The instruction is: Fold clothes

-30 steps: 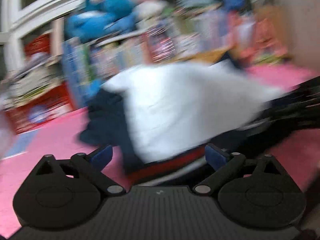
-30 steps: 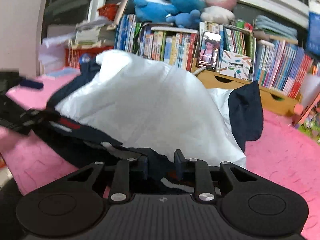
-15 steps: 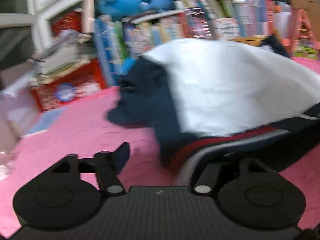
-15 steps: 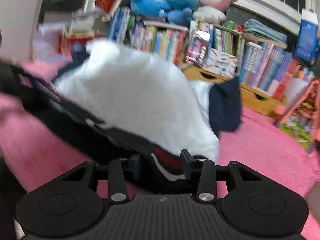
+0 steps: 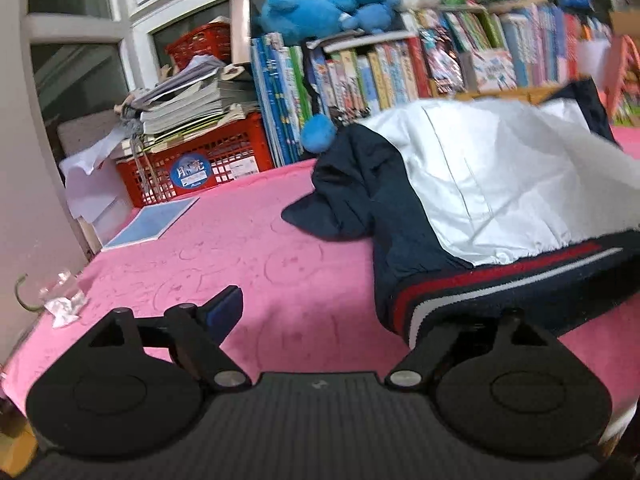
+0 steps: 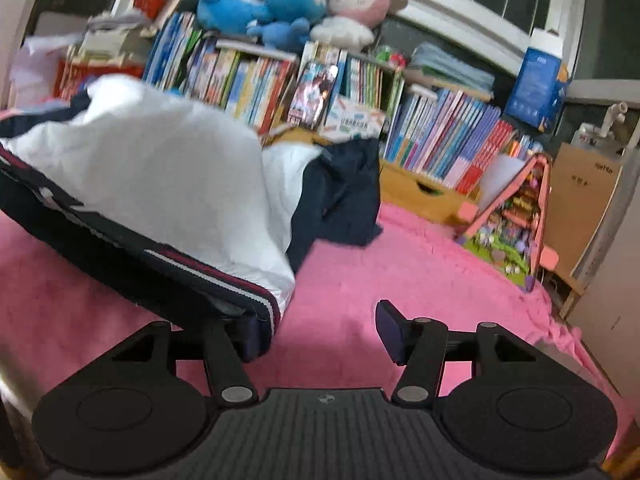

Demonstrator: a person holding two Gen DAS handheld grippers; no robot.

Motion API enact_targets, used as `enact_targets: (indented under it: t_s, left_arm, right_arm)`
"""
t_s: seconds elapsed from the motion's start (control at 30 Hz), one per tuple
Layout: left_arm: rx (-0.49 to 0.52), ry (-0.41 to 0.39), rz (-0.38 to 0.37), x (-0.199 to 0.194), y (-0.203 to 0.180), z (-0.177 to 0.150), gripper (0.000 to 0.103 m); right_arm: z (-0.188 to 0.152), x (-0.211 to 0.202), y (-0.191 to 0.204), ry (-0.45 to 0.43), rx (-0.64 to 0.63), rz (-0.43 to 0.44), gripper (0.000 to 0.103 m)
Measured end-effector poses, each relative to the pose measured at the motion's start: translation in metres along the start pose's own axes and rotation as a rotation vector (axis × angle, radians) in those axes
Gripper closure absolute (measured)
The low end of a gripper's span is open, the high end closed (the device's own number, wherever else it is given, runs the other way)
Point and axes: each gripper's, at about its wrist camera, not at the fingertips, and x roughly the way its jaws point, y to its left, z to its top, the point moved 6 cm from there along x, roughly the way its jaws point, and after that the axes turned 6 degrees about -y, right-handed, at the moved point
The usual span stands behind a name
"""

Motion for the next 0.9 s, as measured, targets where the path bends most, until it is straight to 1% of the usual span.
enact_targets:
  t_s: [0.03,0.07,0.13,0.2,0.27,0.33,0.4,0.47,0.53,0.7,0.9]
  left_arm:
    - [0.010,0.009,-0.003,-0.004,-0.001,-0.002,0.017]
    - [0.010,0.019,-0.007,-0.008,-0.002,-0.006,0.013]
    - [0.002,0.052,-0.018,-0.005,0.000,-0.016,0.007]
    - [-0.009,0.088,-0.030,0.000,0.000,-0.024,0.007]
    - [-0.013,0.071,-0.020,-0.005,0.002,-0.019,0.007]
    - [-0.017,0.053,-0.012,-0.011,0.003,-0.014,0.007]
    - [-0.010,0.012,-0.014,-0.027,0.008,-0.001,0.006]
    - [-0.003,-0.004,-0.022,-0.037,0.012,0.007,0.002]
    - [0.010,0.016,-0.034,-0.036,0.013,0.003,0.000]
    - [0.027,0.095,-0.052,-0.022,0.005,-0.022,0.000]
    - [-0.034,0.145,-0.073,-0.016,0.004,-0.037,0.000]
  right_arm:
    - [-0.002,-0.004,0.000,0.005,-0.012,-0.001,0.046]
    - [-0.005,-0.009,0.001,0.008,-0.026,-0.003,0.044]
    - [-0.012,-0.012,0.001,0.025,-0.027,0.003,0.033]
    - [-0.020,-0.011,0.000,0.049,-0.013,0.015,0.032]
    - [-0.020,-0.010,0.001,0.055,-0.002,0.016,0.032]
    - [-0.013,-0.018,0.000,0.036,-0.021,0.002,0.032]
    - [-0.003,-0.031,-0.002,0.014,-0.036,-0.007,0.031]
    - [0.005,-0.044,-0.007,0.005,-0.036,-0.011,0.026]
    - [0.008,-0.051,-0.012,0.013,-0.029,-0.007,0.020]
    - [-0.012,-0.047,-0.005,0.090,-0.037,0.018,0.019]
    - [-0.024,-0.039,-0.005,0.143,0.042,0.054,0.019]
